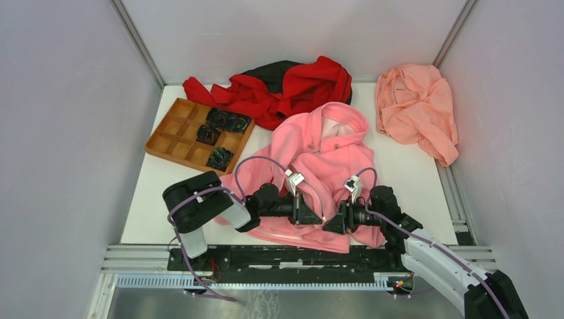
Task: Zip up the jacket
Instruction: Zip the zipper on the jacket.
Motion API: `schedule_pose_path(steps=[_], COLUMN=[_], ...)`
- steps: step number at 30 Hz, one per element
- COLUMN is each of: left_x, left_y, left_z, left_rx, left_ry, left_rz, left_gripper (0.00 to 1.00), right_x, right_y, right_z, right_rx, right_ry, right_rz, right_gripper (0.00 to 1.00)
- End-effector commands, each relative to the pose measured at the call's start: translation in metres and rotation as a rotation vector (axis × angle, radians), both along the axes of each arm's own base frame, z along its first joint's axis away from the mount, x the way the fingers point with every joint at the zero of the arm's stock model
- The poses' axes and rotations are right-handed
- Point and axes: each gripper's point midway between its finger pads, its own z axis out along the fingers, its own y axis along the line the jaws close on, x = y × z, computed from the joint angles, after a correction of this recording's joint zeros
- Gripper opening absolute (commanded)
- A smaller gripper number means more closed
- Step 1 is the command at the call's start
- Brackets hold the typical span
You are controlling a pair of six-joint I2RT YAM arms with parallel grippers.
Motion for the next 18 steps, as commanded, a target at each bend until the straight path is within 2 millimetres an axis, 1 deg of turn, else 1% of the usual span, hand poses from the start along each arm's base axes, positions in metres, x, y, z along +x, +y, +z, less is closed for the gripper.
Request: schedule_pose_path(steps=[1,7,11,18], left_x=[-0.012,-0.013,-0.014,-0.014], left_y=[-0.002,-0.003,-0.005,-0.005], left_z=[0.017,0.018,0.019,0.018], left_rx=[-0.046,-0.049,-0.055,-0.053], left_ry=[0.012,0.014,0.017,0.019], left_rz=[-0.061,-0.068,-0.074,-0.074], left_gripper=[0.02,0.02,0.02,0.02], right_x=[0.013,0.015,0.014,0.009], right_y=[0.0,0.007,0.007,0.011], right_z=[0.004,0.017,0.015,0.024], right_rx=[0.007,0.084,0.09,0.125], right_ry=[-0.079,-0.145,-0.136,-0.139], right_rz=[-0.028,-0.002,-0.007,0.029], right_gripper=[0.59,0.57,0.54,0.46])
